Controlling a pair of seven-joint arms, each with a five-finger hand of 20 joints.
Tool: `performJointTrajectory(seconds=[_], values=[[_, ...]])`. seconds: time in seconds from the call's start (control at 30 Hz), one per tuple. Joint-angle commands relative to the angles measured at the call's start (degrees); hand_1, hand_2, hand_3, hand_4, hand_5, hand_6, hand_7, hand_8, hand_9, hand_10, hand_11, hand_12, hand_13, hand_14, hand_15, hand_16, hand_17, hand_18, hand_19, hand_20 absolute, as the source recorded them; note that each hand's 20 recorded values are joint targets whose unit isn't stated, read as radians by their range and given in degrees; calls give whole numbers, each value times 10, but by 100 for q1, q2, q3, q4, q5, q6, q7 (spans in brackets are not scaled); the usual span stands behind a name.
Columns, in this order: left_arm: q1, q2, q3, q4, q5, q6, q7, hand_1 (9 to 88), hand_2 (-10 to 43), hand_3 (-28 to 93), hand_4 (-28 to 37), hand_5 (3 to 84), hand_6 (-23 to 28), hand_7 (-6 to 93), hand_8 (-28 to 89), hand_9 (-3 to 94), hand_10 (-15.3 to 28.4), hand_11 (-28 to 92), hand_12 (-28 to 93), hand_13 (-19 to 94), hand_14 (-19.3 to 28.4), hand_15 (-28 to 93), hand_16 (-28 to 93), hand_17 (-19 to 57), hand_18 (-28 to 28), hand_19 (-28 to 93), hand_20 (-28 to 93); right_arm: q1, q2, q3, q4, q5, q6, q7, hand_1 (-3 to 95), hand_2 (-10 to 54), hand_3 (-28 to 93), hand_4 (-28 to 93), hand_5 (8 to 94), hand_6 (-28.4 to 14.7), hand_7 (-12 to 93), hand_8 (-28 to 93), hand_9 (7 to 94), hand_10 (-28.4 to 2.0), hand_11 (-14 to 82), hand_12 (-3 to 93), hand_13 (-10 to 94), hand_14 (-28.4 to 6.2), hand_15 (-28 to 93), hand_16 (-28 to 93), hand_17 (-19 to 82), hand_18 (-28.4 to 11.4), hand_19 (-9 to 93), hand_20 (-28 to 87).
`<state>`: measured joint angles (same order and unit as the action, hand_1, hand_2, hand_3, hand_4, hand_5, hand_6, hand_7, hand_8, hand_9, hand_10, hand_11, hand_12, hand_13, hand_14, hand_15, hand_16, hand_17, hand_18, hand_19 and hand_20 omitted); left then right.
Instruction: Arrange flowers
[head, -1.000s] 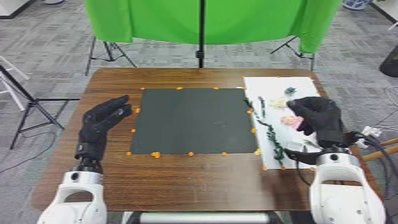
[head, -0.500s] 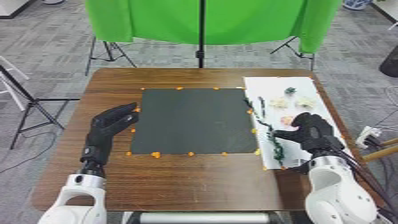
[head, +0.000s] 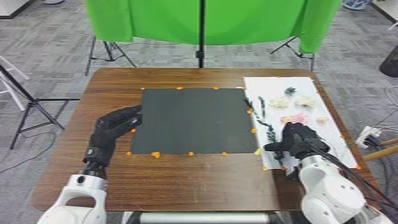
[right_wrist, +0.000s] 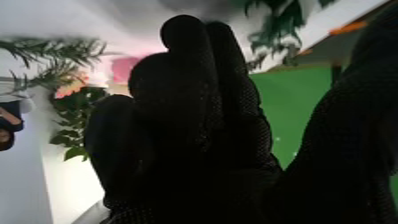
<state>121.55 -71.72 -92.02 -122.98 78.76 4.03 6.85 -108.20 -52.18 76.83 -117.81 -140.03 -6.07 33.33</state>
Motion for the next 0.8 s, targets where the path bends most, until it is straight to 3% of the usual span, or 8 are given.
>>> performJointTrajectory(seconds=[0.03,0.13,0.2,0.33,0.4,0.5,0.67,0.8], values=[[47,58,30,3,190,-167,-104,367,-25,638,-160,489,41,154,-74,474,137,240,117,348,178,386,-25,41,141,240,275,120,44,-377,174,-191,-259,182,672,-95,-272,465,758,-48,282,-42,796,-156,385,271,897,-40,564,291,693,-55,932,355],[91,28,9,-16,159,-148,-128,365,-28,637,-161,488,40,154,-74,473,136,240,117,347,178,385,-24,40,141,238,273,133,17,-448,211,-168,-366,223,771,-95,-281,382,780,-33,277,173,823,-151,406,277,924,-29,545,311,710,-51,932,376],[129,27,-21,-24,174,-168,-132,365,-29,635,-162,488,40,154,-73,472,136,239,117,346,179,385,-24,39,141,237,272,89,-3,-442,198,-104,-397,245,831,-95,-282,347,791,-27,275,242,833,-148,414,281,933,-25,542,314,717,-48,932,379],[156,20,-63,-29,142,-101,-177,364,-31,635,-164,488,41,153,-74,472,136,239,117,345,179,382,-24,38,141,233,268,87,-67,-423,234,123,-439,334,879,-95,-282,432,808,-20,290,258,862,-132,376,374,937,-18,568,296,734,-42,932,378],[140,43,-69,-14,85,-154,-185,363,-31,635,-164,488,41,153,-74,471,136,239,118,345,179,383,-24,37,141,231,267,57,-80,-337,231,287,-442,364,886,-95,-282,478,817,-15,306,259,870,-127,384,380,937,-16,590,281,745,-42,932,387],[171,77,-107,-5,117,-281,-219,362,-32,635,-165,488,42,152,-73,471,136,239,118,345,179,382,-23,36,141,229,265,-29,-110,-191,200,575,-301,428,891,-95,-281,516,818,-15,315,264,870,-124,398,384,937,-13,608,269,754,-41,932,397],[172,59,-133,-5,33,-249,-228,360,-34,635,-165,487,44,149,-72,469,136,238,118,342,180,380,-23,35,142,224,261,-2,-186,-87,145,847,-200,498,890,-95,-280,590,786,-34,332,297,866,-117,390,408,937,-6,608,265,760,-29,926,386],[163,54,-131,-7,35,-338,-217,359,-35,635,-165,487,46,144,-71,466,135,237,119,340,180,380,-22,34,143,218,256,-47,-189,13,36,890,-58,490,898,-95,-280,628,762,-40,333,296,870,-107,343,441,937,-4,591,269,764,-16,895,378]])
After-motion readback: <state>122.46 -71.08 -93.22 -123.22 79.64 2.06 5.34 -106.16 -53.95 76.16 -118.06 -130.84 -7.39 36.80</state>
